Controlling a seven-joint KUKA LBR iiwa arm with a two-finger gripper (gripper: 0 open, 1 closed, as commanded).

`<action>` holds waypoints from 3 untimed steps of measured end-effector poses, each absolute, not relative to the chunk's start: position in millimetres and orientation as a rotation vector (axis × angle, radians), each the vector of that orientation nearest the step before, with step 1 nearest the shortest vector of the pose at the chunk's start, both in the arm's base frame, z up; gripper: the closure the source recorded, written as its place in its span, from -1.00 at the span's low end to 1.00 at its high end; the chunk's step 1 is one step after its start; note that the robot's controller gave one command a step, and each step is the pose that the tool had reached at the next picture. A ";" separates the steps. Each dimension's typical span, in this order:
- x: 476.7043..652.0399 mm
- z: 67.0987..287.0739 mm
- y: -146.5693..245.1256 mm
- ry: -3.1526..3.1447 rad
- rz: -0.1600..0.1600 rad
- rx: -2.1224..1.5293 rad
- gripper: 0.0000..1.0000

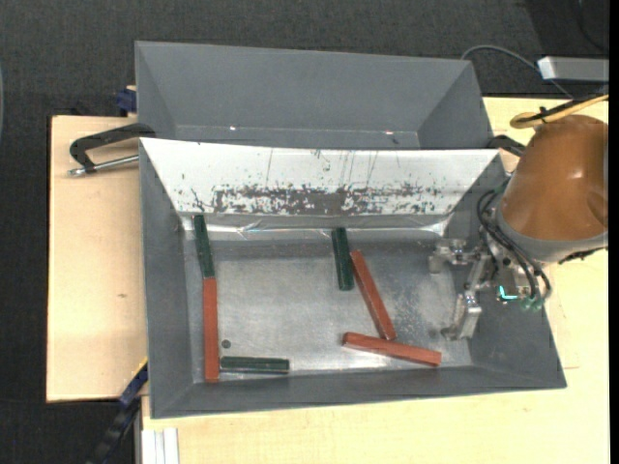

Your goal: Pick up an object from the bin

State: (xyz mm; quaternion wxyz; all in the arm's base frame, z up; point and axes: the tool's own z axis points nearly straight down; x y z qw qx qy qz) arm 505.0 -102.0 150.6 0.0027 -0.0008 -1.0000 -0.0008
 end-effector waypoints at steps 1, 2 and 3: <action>506.4 154.3 -101.5 -3.143 -0.001 0.001 -1.00; 530.3 108.7 -55.7 -3.134 0.005 0.327 -1.00; 525.6 91.8 -29.0 -3.109 -0.003 0.460 -1.00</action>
Offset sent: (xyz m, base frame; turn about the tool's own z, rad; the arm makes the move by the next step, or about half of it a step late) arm 0.0370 0.0828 -0.0806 -0.3587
